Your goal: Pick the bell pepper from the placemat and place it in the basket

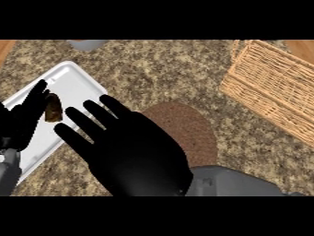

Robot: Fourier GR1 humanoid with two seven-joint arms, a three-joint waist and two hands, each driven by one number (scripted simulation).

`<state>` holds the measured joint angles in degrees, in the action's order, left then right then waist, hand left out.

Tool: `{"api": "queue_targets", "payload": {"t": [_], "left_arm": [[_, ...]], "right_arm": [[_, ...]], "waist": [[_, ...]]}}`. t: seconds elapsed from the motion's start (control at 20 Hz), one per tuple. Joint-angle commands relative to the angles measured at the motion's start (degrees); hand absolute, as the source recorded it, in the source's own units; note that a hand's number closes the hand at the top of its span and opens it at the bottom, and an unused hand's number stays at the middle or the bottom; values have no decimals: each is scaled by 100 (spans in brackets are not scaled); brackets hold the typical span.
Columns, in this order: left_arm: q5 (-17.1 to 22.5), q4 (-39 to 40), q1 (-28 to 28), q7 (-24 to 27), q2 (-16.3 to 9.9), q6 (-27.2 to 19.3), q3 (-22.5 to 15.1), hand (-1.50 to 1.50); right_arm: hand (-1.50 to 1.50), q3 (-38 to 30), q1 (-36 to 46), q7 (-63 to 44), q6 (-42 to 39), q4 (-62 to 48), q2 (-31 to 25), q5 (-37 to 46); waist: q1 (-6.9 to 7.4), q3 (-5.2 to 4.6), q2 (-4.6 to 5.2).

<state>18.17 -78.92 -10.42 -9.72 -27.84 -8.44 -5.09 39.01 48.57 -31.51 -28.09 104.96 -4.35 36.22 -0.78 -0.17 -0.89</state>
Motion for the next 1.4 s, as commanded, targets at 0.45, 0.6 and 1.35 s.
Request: {"api": "queue_targets", "payload": {"t": [0.45,0.6,1.35], "left_arm": [[3,154,-253,-141,19,168,271,0],[-76,370,-135,174,63,286,331,0],[-437,-16,-30,15,341,448,373,0]], "right_arm": [[-150,-1916,192,-1698,-3259,685,-245,-2744],[-150,-2353,-183,-1877,-3415,1113,-562,-3517],[-150,-1673,-2124,2035,-1626,751,-791,-358]], "waist": [[-25,16,56],[-36,15,54],[162,24,112]]}}
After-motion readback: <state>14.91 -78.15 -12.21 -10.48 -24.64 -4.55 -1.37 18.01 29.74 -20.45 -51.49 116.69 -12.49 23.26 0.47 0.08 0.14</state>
